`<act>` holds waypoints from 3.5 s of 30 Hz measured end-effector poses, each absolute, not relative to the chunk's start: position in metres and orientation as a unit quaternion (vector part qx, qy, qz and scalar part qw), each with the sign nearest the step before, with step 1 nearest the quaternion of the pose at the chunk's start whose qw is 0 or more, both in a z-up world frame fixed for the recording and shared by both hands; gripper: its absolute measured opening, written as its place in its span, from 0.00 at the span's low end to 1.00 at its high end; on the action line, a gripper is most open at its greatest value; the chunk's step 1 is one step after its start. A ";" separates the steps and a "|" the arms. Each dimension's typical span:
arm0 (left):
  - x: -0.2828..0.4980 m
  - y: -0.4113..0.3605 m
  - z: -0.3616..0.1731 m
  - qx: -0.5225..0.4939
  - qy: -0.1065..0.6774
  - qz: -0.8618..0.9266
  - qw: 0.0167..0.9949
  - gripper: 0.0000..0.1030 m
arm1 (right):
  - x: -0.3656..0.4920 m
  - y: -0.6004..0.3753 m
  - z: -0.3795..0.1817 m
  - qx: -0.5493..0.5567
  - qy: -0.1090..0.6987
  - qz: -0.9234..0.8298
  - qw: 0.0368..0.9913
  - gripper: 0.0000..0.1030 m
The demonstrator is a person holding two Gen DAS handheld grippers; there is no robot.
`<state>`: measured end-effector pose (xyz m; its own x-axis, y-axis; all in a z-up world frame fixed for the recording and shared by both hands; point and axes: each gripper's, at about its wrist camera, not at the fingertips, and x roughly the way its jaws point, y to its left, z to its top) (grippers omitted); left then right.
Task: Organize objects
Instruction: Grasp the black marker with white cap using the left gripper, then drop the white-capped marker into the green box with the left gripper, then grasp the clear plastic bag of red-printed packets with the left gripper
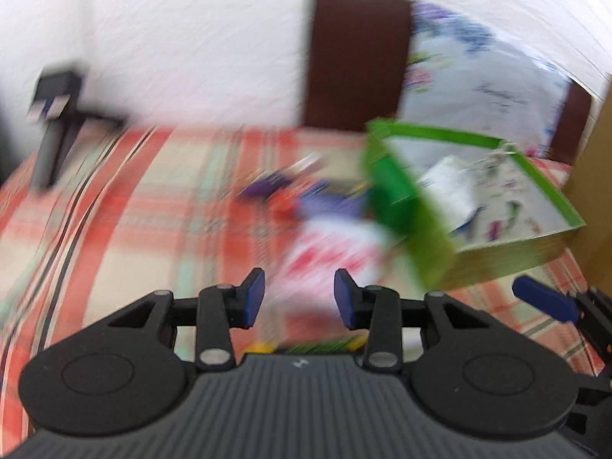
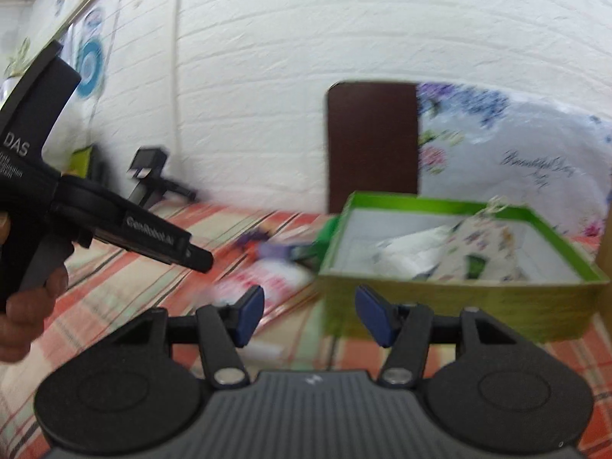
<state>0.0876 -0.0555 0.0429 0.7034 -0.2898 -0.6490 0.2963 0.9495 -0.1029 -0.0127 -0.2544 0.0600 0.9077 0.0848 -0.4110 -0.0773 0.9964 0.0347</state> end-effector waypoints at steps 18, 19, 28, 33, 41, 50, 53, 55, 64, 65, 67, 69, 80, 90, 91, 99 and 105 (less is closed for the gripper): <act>0.091 0.005 0.002 -0.146 0.445 -0.190 0.863 0.52 | 0.015 -0.169 0.025 -0.121 0.315 0.193 0.921 0.23; 0.091 0.005 0.001 -0.148 0.445 -0.189 0.863 0.52 | 0.014 -0.166 0.026 -0.124 0.313 0.196 0.921 0.38; 0.099 -0.012 0.002 -0.116 0.440 -0.185 0.871 0.47 | 0.036 -0.164 0.028 -0.037 0.323 0.217 0.921 0.19; 0.091 -0.024 0.023 -0.104 0.407 -0.187 0.888 0.33 | 0.016 -0.166 0.043 -0.038 0.271 0.206 0.939 0.19; 0.104 -0.095 0.079 -0.047 0.341 -0.252 0.905 0.28 | 0.012 -0.216 0.076 -0.015 0.177 0.117 0.977 0.19; 0.134 -0.198 0.077 0.021 0.330 -0.305 0.893 0.27 | 0.044 -0.299 0.070 0.060 0.169 0.018 0.984 0.20; 0.145 -0.214 0.067 0.044 0.333 -0.294 0.895 0.27 | 0.056 -0.310 0.061 0.060 0.181 0.000 0.982 0.24; 0.148 -0.218 0.062 0.065 0.330 -0.276 0.900 0.27 | 0.058 -0.317 0.054 0.069 0.188 -0.010 0.980 0.31; 0.130 -0.197 0.066 0.070 0.321 -0.256 0.909 0.28 | 0.032 -0.321 0.046 0.090 0.173 -0.022 0.981 0.31; 0.125 -0.197 0.068 0.080 0.313 -0.246 0.914 0.28 | 0.029 -0.321 0.047 0.091 0.172 -0.022 0.981 0.32; 0.117 -0.189 0.071 0.087 0.304 -0.237 0.919 0.29 | 0.021 -0.318 0.049 0.093 0.170 -0.020 0.981 0.32; 0.114 -0.181 0.073 0.087 0.307 -0.223 0.921 0.29 | 0.015 -0.314 0.053 0.090 0.169 -0.017 0.981 0.32; 0.109 -0.110 0.064 0.064 0.319 -0.144 0.935 0.31 | 0.004 -0.263 0.063 0.054 0.178 0.040 0.982 0.36; 0.129 -0.030 0.028 -0.030 0.382 -0.106 0.918 0.31 | 0.027 -0.205 0.037 -0.002 0.245 0.099 0.964 0.51; 0.131 -0.028 0.027 -0.039 0.383 -0.114 0.916 0.31 | 0.032 -0.204 0.034 0.000 0.253 0.097 0.963 0.52; 0.153 -0.055 0.022 -0.038 0.366 -0.202 0.908 0.64 | 0.059 -0.214 0.012 0.017 0.311 0.076 0.947 0.58; 0.169 -0.073 -0.003 -0.071 0.411 -0.249 0.874 0.76 | 0.078 -0.205 0.008 -0.002 0.315 0.082 0.946 0.72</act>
